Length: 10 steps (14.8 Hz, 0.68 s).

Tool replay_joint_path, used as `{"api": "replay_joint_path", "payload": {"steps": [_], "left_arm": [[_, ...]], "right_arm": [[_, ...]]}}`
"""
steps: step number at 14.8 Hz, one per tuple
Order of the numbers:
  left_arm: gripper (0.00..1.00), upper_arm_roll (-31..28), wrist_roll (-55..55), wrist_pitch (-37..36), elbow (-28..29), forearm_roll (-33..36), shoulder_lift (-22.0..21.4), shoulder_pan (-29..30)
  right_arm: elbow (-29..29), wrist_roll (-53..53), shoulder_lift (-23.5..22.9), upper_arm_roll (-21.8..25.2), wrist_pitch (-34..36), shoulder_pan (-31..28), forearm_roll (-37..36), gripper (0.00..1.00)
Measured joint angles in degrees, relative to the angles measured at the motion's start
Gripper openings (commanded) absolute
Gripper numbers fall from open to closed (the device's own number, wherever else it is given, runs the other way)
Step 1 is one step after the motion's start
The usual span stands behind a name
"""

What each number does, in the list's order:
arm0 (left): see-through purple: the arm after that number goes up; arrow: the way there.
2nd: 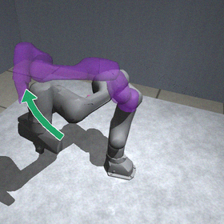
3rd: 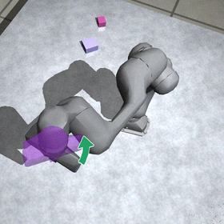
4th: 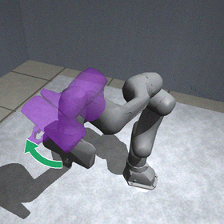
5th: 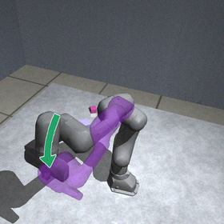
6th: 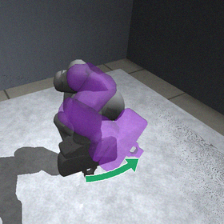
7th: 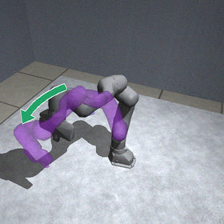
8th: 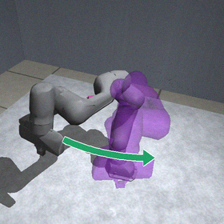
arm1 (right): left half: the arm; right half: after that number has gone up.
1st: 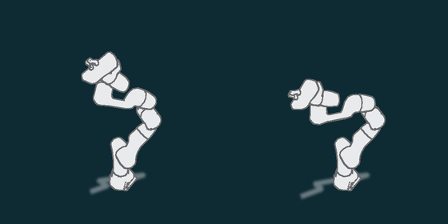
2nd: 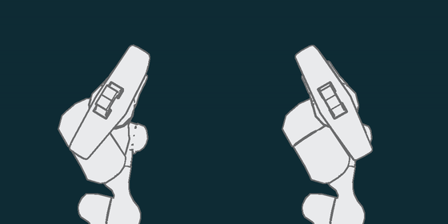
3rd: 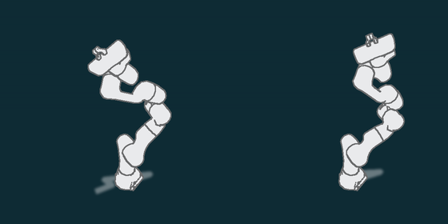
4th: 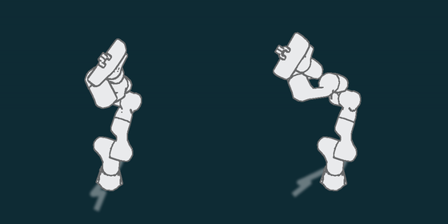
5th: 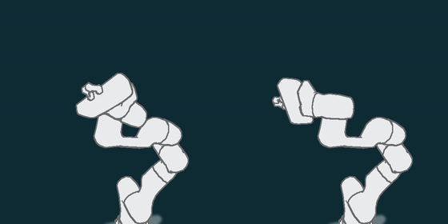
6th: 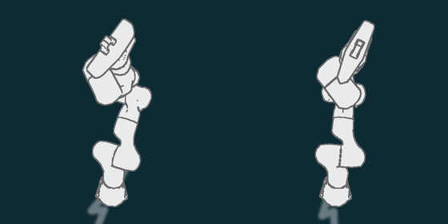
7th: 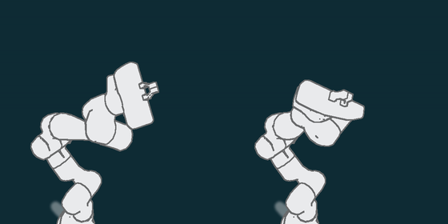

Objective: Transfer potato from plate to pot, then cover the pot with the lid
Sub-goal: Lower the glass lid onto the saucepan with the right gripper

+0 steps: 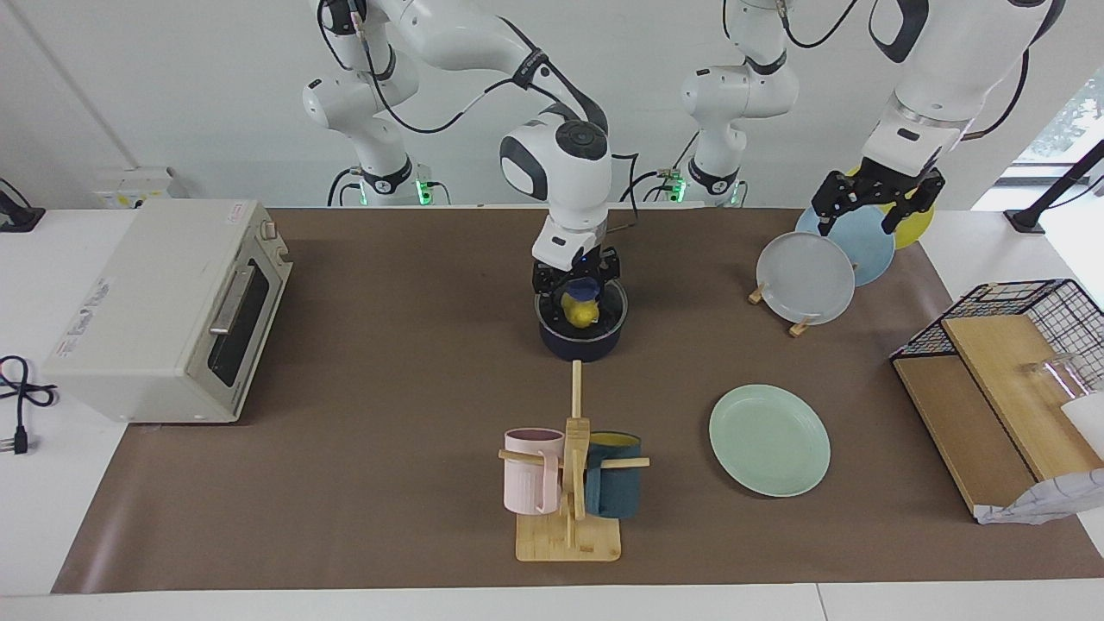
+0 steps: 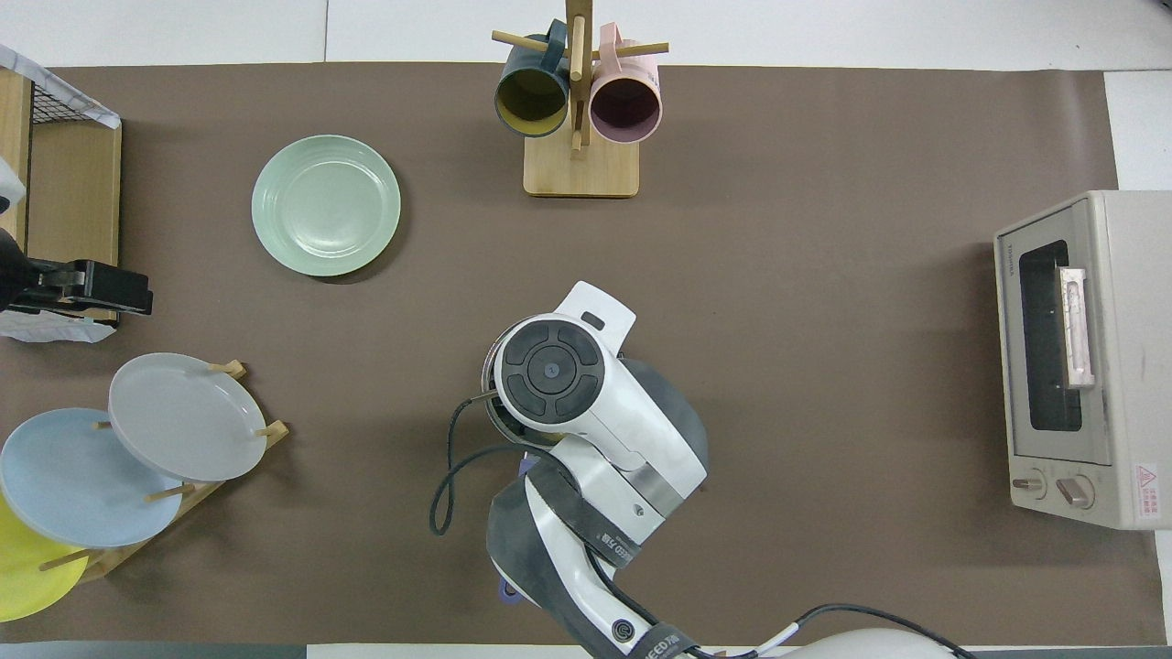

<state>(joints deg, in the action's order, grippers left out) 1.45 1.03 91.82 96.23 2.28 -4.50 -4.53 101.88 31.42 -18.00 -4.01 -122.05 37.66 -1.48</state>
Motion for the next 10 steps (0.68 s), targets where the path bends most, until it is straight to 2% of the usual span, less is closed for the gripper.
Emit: {"api": "replay_joint_path", "payload": {"steps": [5,10], "left_arm": [[1.0,-1.3,0.3,1.7,0.0,-1.8,2.2,-1.3],[1.0,-1.2,0.3,1.9,-0.2,-1.9,2.0,-1.3]], "right_arm": [[-0.6,0.0,0.8,0.0,1.0,0.0,0.0,1.0],[-5.0,0.0,4.0,0.3,9.1,-0.7,0.0,1.0]]}}
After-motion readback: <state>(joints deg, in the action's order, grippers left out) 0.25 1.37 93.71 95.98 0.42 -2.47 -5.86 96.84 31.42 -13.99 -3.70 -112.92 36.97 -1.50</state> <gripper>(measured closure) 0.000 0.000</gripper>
